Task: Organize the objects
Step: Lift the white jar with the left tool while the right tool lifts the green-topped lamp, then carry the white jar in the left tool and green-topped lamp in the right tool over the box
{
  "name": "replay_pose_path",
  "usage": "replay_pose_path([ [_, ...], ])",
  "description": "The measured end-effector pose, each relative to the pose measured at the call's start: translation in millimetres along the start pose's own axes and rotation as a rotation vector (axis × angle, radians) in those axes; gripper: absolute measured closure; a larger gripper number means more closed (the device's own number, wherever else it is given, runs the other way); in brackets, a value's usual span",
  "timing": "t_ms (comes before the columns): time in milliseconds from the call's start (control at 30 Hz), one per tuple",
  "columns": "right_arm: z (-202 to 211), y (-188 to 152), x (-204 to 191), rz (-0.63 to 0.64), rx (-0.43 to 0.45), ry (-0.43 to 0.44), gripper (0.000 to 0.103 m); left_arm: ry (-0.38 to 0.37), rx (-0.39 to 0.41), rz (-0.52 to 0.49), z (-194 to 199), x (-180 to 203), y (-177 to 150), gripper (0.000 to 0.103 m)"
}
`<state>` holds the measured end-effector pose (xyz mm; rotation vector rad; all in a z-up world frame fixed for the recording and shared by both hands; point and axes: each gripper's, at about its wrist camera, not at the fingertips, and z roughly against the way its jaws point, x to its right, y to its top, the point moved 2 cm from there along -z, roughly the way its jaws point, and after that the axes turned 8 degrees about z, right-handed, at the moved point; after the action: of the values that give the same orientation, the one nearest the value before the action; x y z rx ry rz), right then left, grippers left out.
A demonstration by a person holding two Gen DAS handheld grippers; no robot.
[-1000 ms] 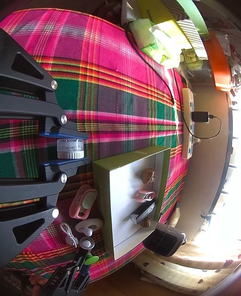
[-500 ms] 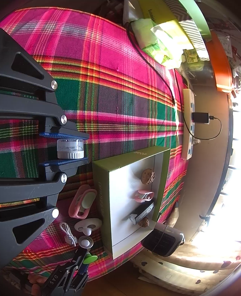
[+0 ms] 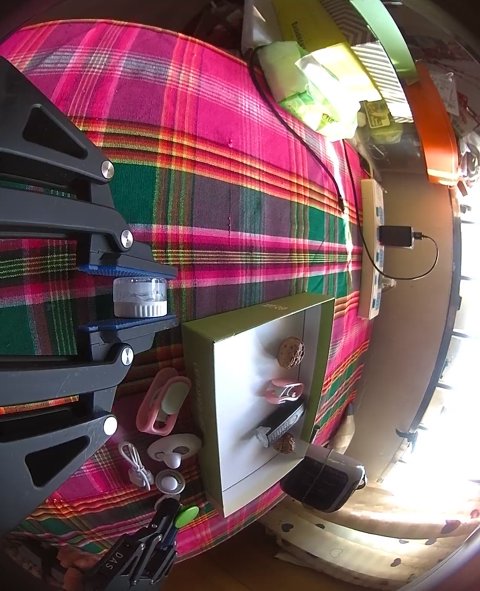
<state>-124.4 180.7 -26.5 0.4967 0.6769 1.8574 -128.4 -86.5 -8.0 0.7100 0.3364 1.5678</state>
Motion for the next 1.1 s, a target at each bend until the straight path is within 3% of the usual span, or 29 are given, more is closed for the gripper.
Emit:
replay_pose_path([
  [567,4.5,0.9,2.4,-0.017,0.028,0.01,0.085,-0.016,0.016,-0.014,10.3,8.8,1.4,0.086],
  [1100,21.3,18.7,11.4,-0.031,0.089,0.008,0.085,-0.06,0.042,-0.058,22.8,32.5,24.9,0.086],
])
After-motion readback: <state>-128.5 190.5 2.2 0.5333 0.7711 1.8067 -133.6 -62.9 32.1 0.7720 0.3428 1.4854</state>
